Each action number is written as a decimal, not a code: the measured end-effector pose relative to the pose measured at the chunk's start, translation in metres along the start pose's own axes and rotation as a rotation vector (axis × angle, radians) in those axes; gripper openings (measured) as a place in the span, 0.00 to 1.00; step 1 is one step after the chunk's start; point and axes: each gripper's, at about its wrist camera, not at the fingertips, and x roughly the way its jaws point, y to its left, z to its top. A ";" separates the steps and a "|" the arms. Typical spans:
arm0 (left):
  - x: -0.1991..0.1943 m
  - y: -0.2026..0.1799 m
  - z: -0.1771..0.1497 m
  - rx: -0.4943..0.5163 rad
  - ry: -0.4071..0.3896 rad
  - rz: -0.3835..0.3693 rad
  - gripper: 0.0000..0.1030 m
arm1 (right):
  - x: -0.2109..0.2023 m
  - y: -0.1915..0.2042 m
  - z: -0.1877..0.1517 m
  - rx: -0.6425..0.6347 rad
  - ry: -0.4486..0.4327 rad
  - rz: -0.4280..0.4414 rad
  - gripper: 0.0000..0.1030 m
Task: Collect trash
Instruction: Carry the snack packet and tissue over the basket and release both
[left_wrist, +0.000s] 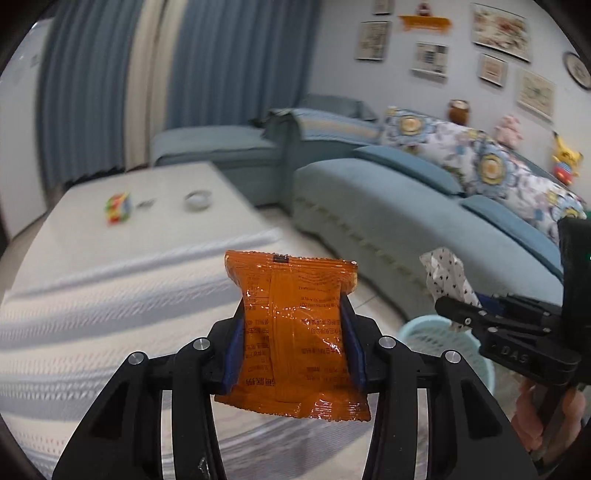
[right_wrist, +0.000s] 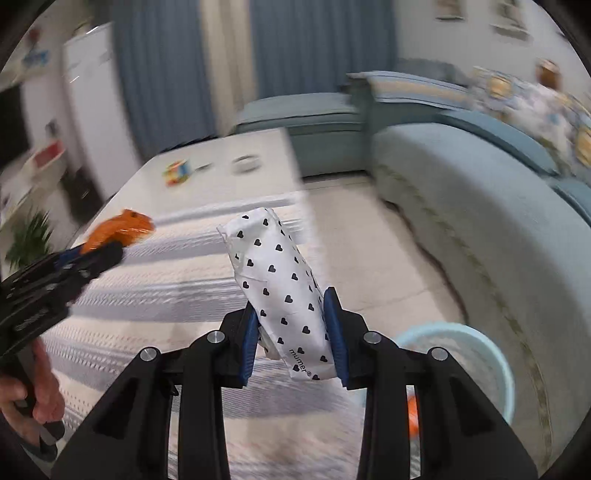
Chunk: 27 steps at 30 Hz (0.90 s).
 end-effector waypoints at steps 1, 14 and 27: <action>0.001 -0.020 0.005 0.022 -0.001 -0.018 0.42 | -0.004 -0.013 -0.001 0.022 0.003 -0.025 0.30; 0.080 -0.190 -0.025 0.145 0.188 -0.200 0.46 | 0.002 -0.191 -0.078 0.426 0.213 -0.206 0.34; 0.123 -0.198 -0.066 0.128 0.336 -0.226 0.78 | 0.000 -0.222 -0.095 0.560 0.226 -0.125 0.61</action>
